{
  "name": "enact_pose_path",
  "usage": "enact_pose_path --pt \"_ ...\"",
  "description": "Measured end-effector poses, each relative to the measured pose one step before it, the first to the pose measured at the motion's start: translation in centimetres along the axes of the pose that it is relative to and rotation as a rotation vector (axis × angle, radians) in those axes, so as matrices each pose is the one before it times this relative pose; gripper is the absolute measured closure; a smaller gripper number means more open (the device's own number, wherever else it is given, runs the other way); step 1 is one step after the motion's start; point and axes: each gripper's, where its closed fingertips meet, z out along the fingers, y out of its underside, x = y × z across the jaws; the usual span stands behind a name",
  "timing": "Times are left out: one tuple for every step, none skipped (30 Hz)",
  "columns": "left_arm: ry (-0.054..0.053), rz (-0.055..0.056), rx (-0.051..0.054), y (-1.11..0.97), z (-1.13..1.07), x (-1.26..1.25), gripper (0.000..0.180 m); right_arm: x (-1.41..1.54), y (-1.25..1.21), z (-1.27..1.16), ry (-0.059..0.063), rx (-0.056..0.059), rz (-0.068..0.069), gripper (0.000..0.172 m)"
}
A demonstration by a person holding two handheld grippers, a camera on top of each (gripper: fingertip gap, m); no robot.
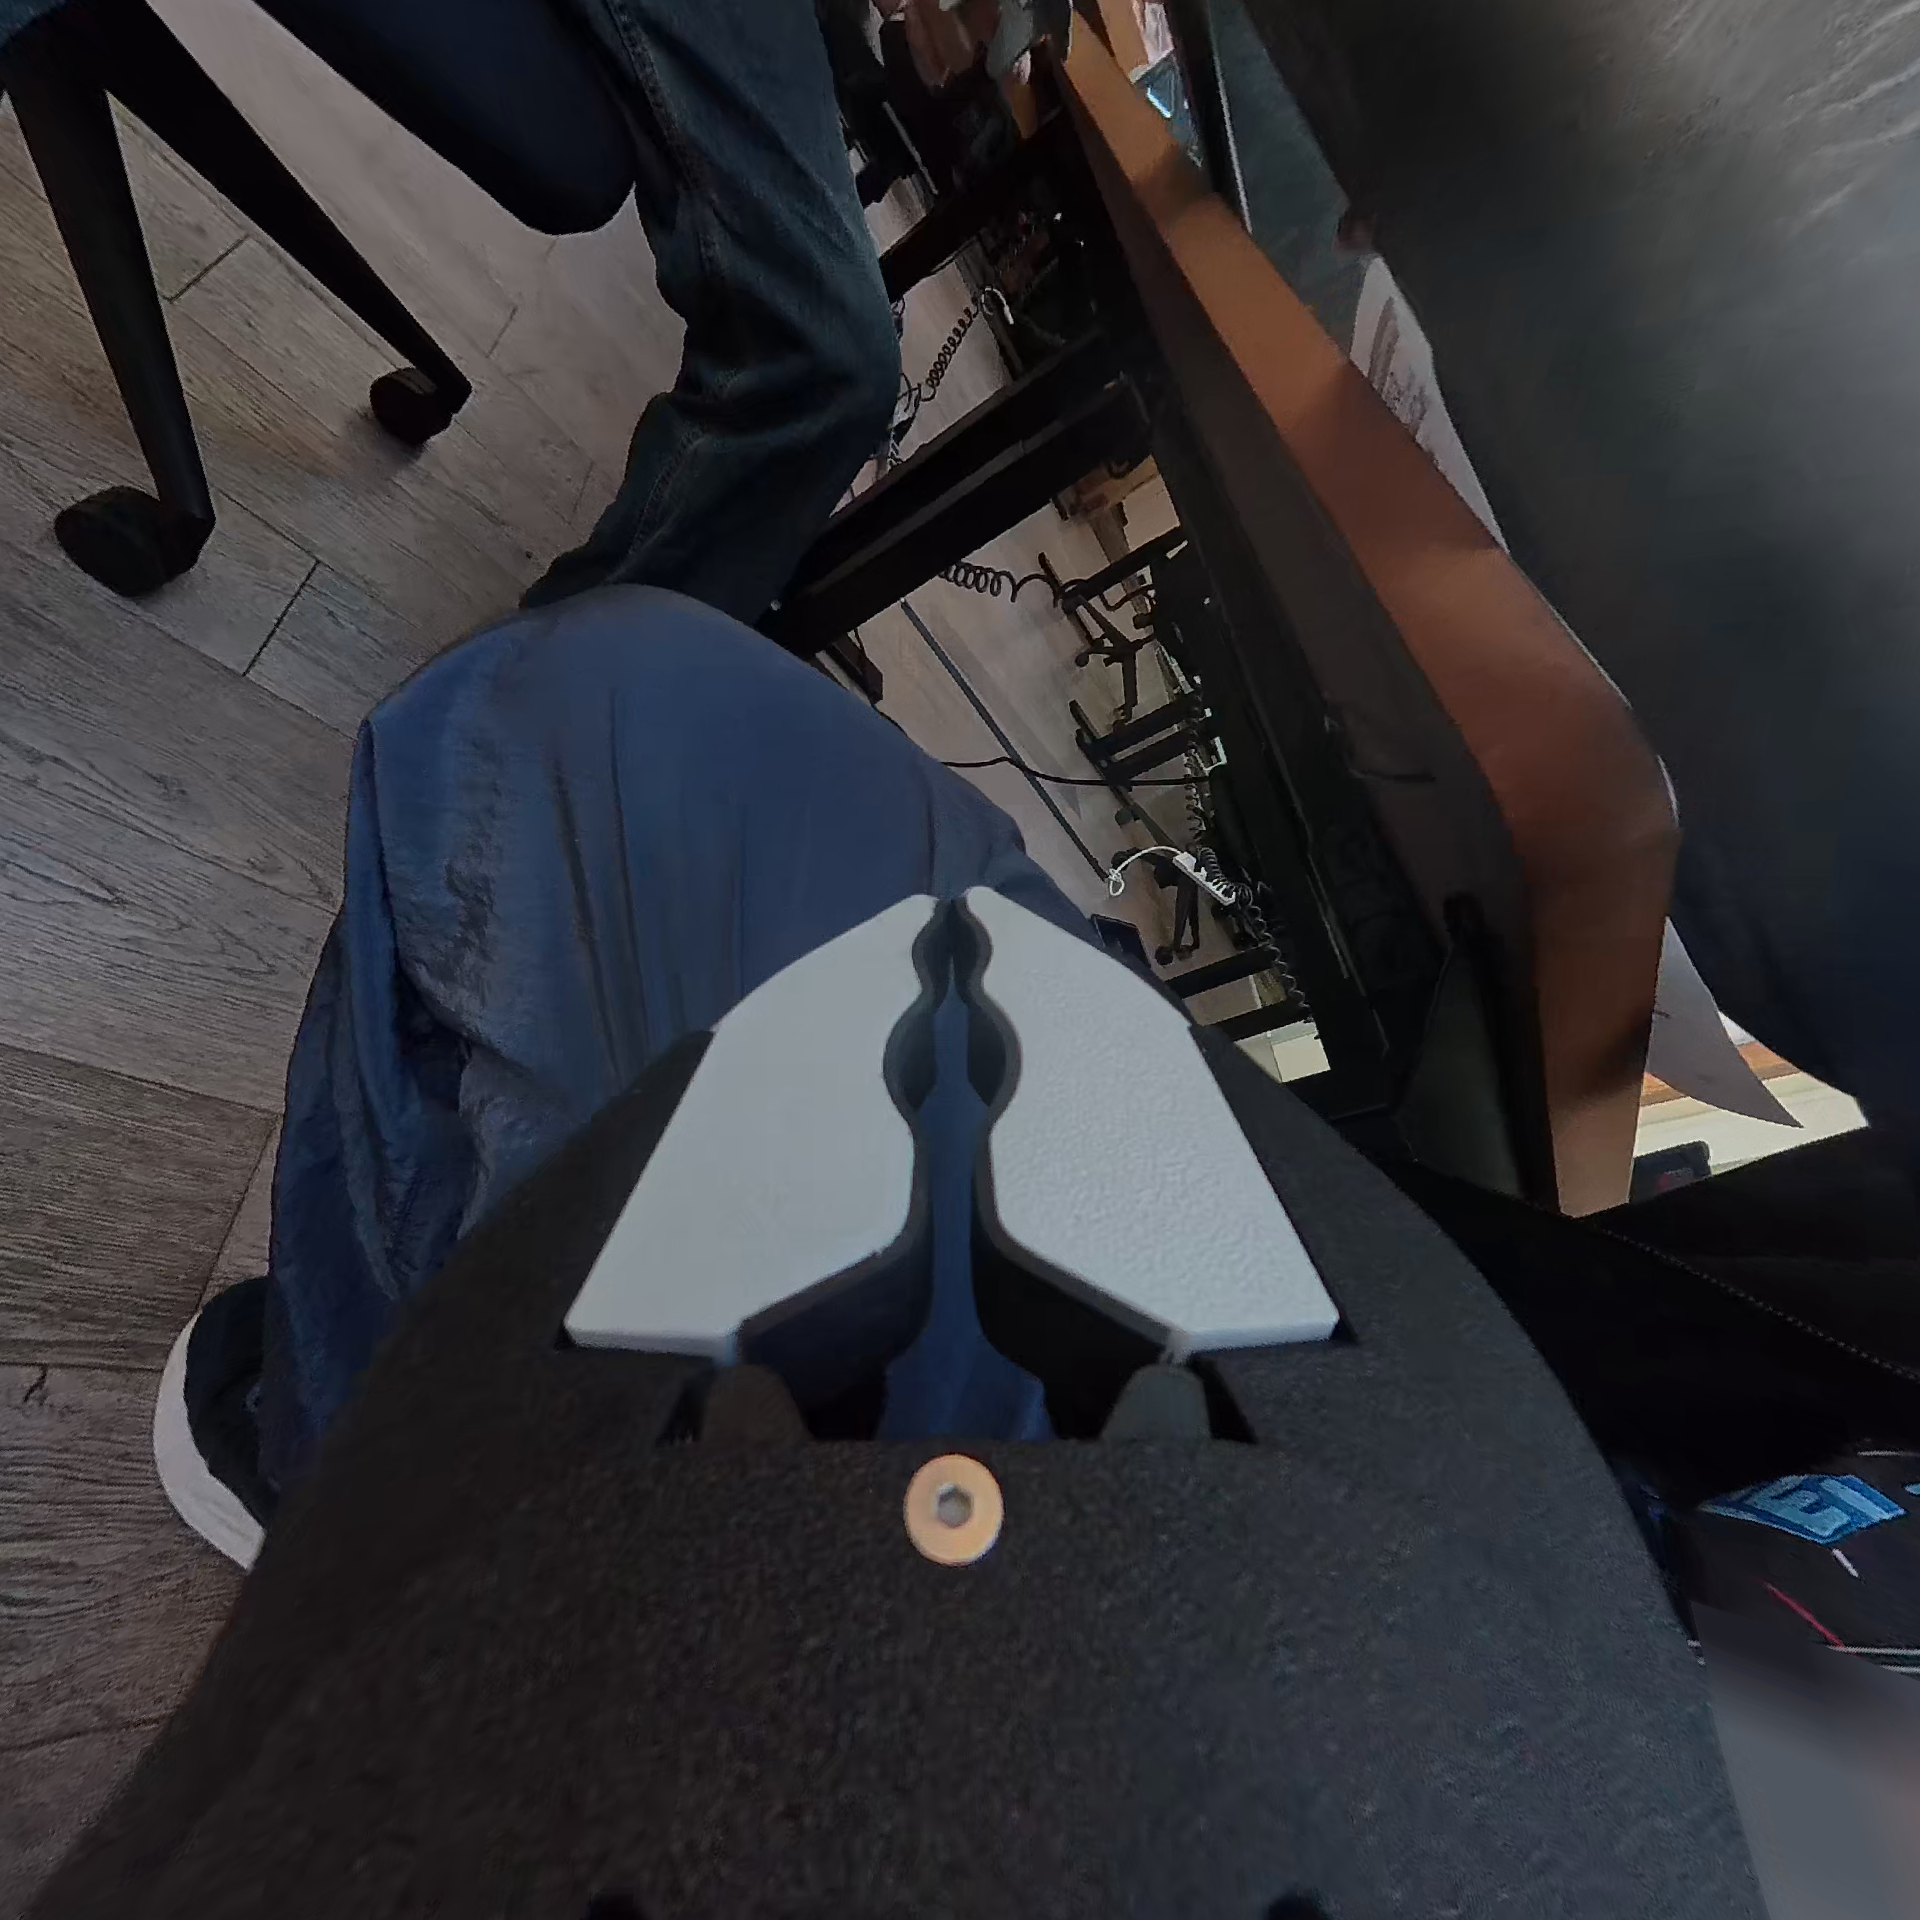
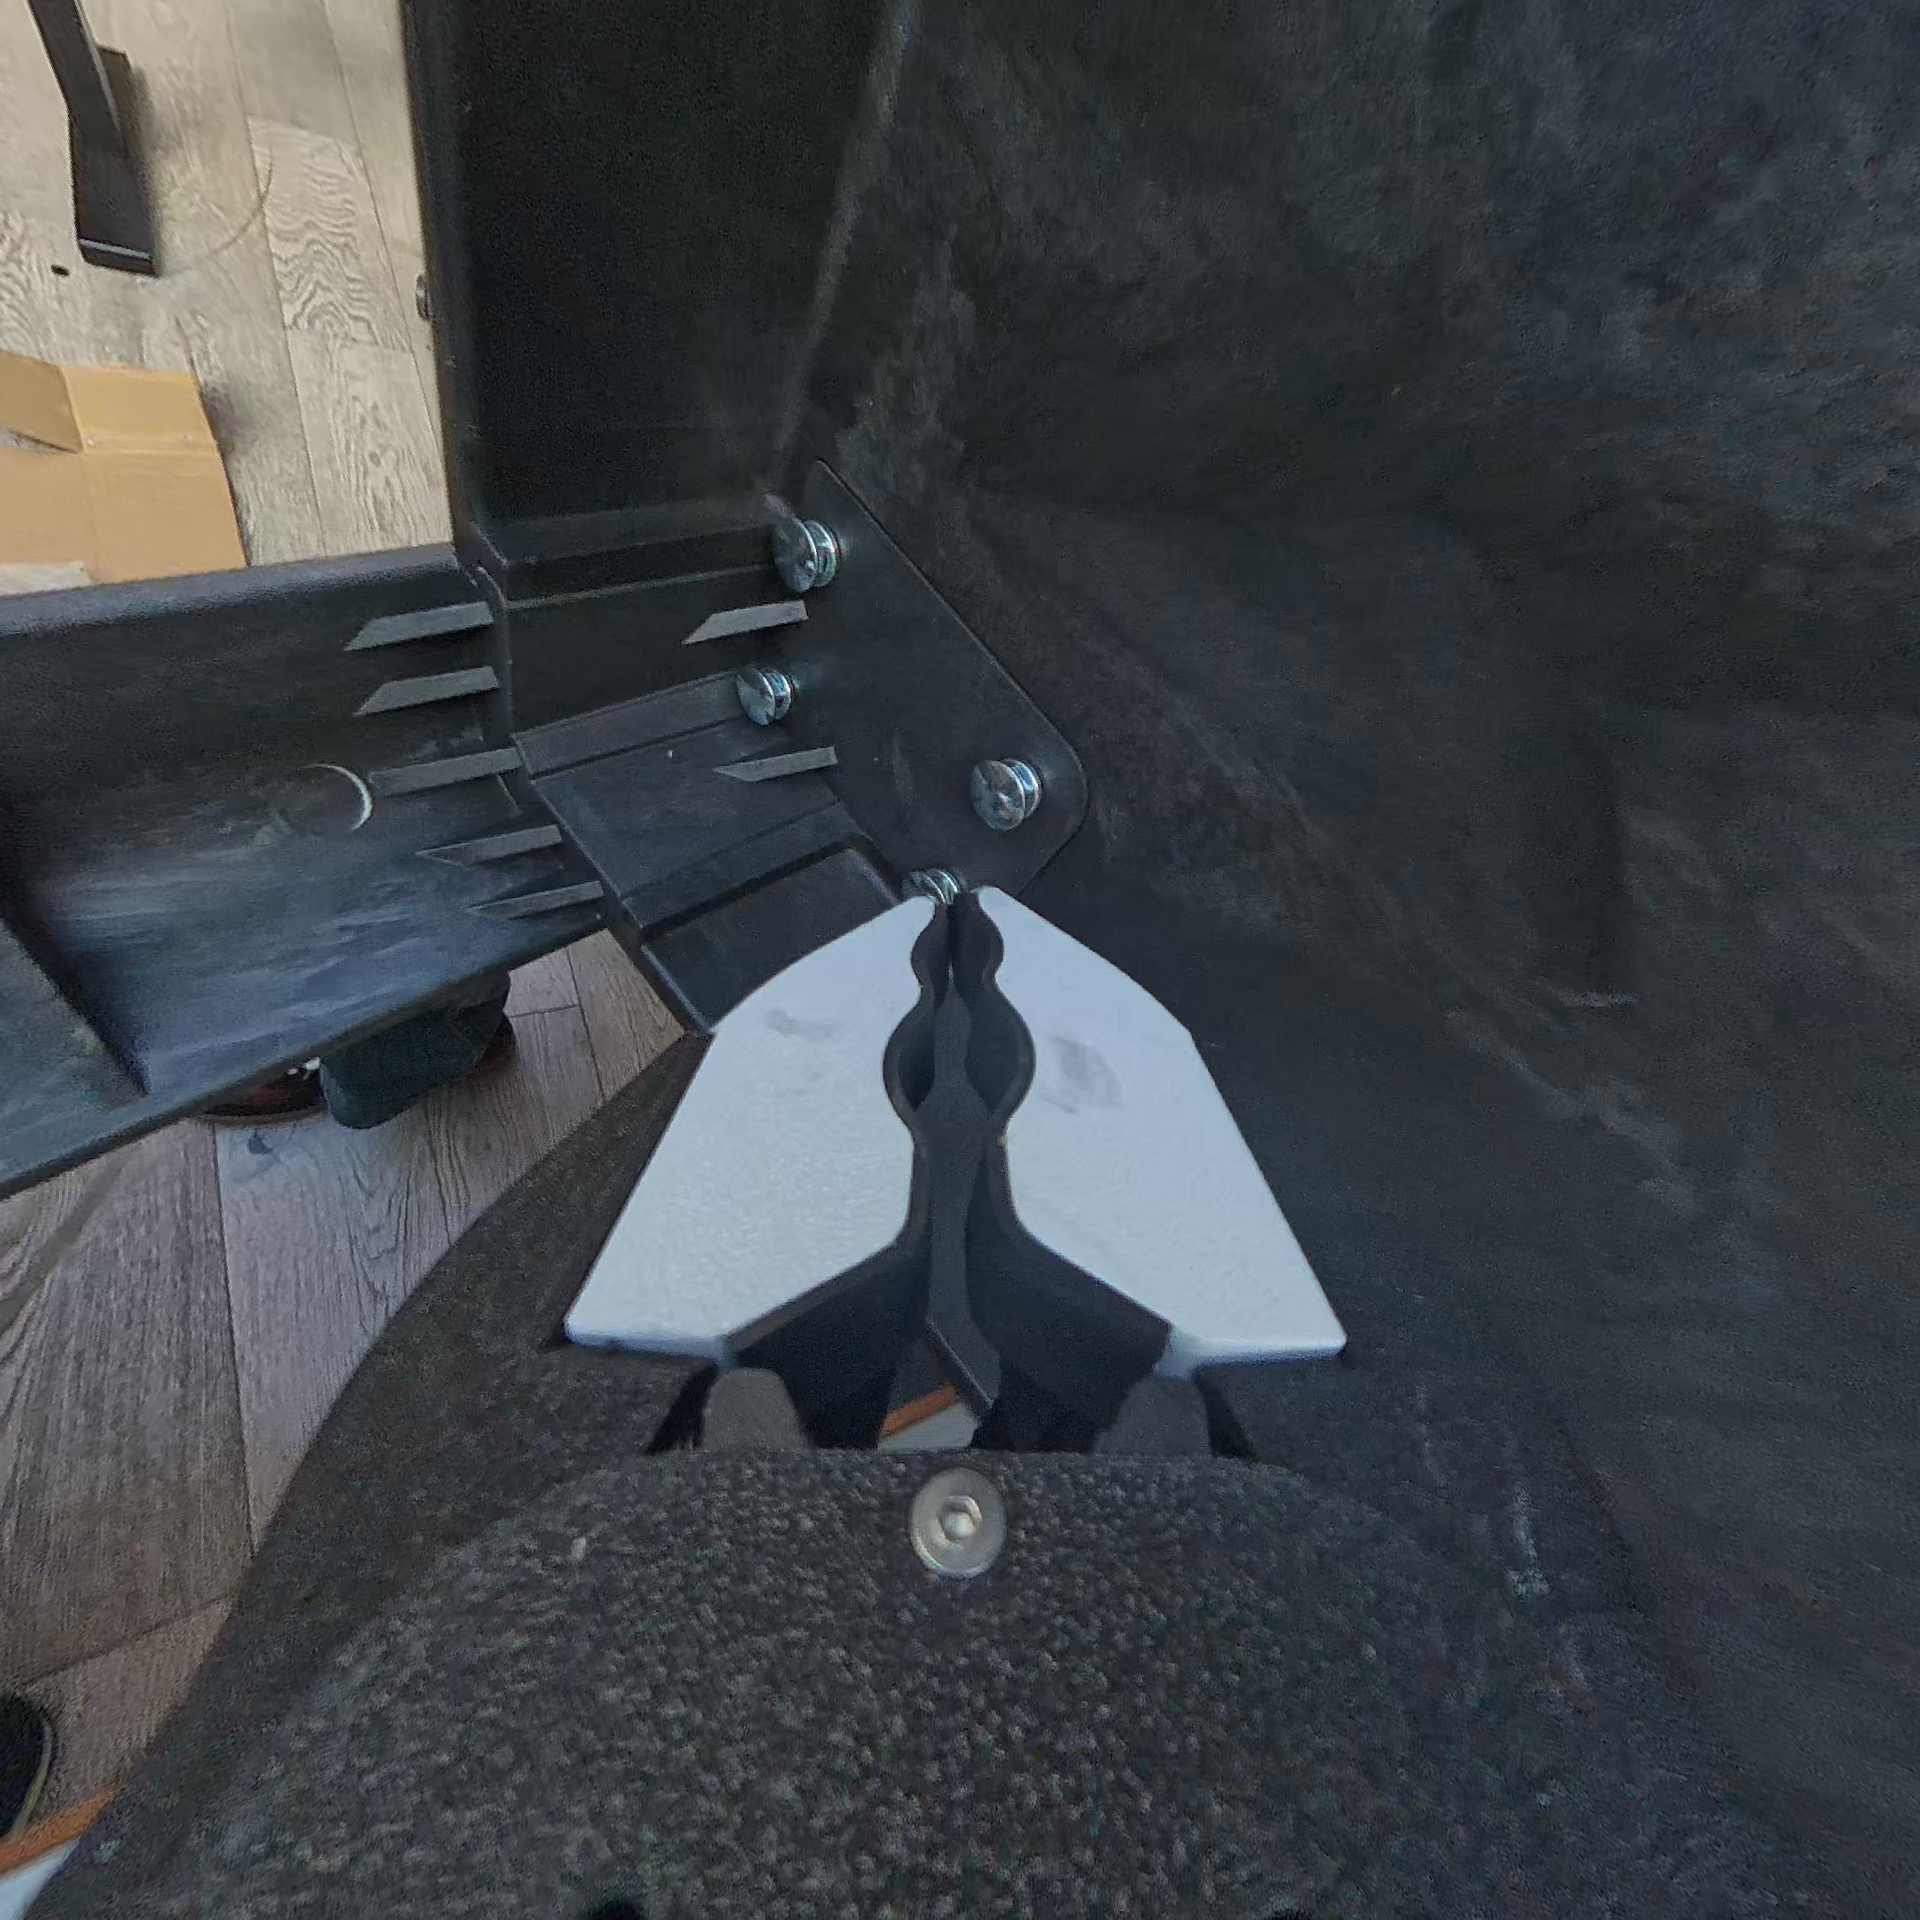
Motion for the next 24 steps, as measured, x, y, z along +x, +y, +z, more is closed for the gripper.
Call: enact_pose_path --pt "0.0034 0.0187 0.011 -0.365 -0.135 0.412 0.18 0.356 -0.139 -0.861 -0.0071 -0.0123 -0.0172 0.171" --pt "0.0021 0.0178 0.0131 -0.409 -0.198 0.343 0.18 0.336 -0.173 -1.074 -0.009 -0.0048 -0.0152 0.171" --pt "-0.0018 0.0138 0.0115 -0.349 -0.216 0.155 0.18 0.208 -0.095 -1.234 -0.0175 -0.0043 -0.0096 0.17" --pt "-0.005 0.0043 0.0089 -0.242 -0.186 -0.057 0.18 0.025 0.106 -1.299 -0.0259 -0.0108 -0.0049 0.168" --pt "-0.0043 -0.0076 0.0083 -0.145 -0.154 -0.179 0.18 0.088 0.265 -1.331 -0.0148 -0.0131 -0.0024 0.165" --pt "0.0004 -0.0164 0.0089 -0.075 -0.086 -0.198 0.18 0.044 0.41 -1.316 -0.0094 -0.0131 -0.0002 0.161" --pt "0.0024 -0.0204 0.0078 0.004 -0.013 -0.203 0.18 -0.194 0.5 -1.288 -0.0147 -0.0111 0.0093 0.158" --pt "0.0033 -0.0181 0.0046 0.08 0.066 -0.141 0.18 -0.651 0.534 -1.285 -0.0313 -0.0072 0.0187 0.157" --pt "0.0031 -0.0117 -0.0018 0.153 0.132 -0.07 0.18 -1.142 0.552 -1.249 -0.0417 -0.0034 0.0213 0.155" --pt "0.0027 -0.0022 -0.0089 0.217 0.196 0.046 0.18 -1.575 0.559 -1.197 -0.0412 0.0002 0.017 0.154" --pt "0.0014 0.0078 -0.0126 0.241 0.209 0.125 0.18 -2.061 0.566 -1.118 -0.0423 0.0004 0.0119 0.153" --pt "-0.0006 0.0135 -0.0131 0.208 0.205 0.145 0.18 -2.65 0.496 -0.958 -0.0518 0.0044 0.0074 0.153" --pt "-0.0011 0.0143 -0.0129 0.192 0.197 0.152 0.18 -3.033 0.524 -0.695 -0.0548 0.0 -0.0039 0.152" --pt "-0.0007 0.0112 -0.0113 0.16 0.163 0.121 0.18 -2.921 0.743 -0.326 -0.0361 -0.0174 -0.0141 0.151" --pt "0.001 0.0058 -0.0072 0.12 0.131 0.097 0.18 -2.56 0.969 -0.022 -0.0136 -0.036 -0.0245 0.15" --pt "0.0025 -0.0004 -0.0018 0.056 0.091 0.09 0.18 -2.047 1.052 0.138 0.0101 -0.0472 -0.0274 0.147" --pt "0.0043 -0.0042 0.0016 0.032 0.038 0.089 0.18 -1.499 0.882 0.101 0.0296 -0.0427 -0.0288 0.142" --pt "0.0047 -0.005 0.0016 0.042 0.004 0.089 0.18 -1.075 0.6 -0.058 0.0378 -0.0273 -0.0263 0.139" --pt "0.0044 -0.0036 0.0015 0.037 -0.021 0.09 0.18 -0.753 0.447 -0.167 0.037 -0.0178 -0.0121 0.138" --pt "0.0035 -0.0016 0.0028 0.01 -0.066 0.084 0.18 -0.708 0.416 -0.203 0.0194 -0.0183 0.0026 0.133" --pt "0.0029 -0.0008 0.0035 -0.022 -0.072 0.091 0.18 -0.742 0.452 -0.148 0.0026 -0.0228 0.0156 0.127" --pt "0.0036 0.0 0.004 -0.057 -0.07 0.112 0.18 -0.69 0.552 -0.052 0.0024 -0.0305 0.0094 0.123" --pt "0.0043 0.001 0.0052 -0.102 -0.068 0.119 0.18 -0.591 0.74 0.065 0.0092 -0.0429 -0.0118 0.12" --pt "0.0049 0.0011 0.0055 -0.112 -0.067 0.133 0.18 -0.497 0.92 0.174 0.0123 -0.0562 -0.0226 0.118"
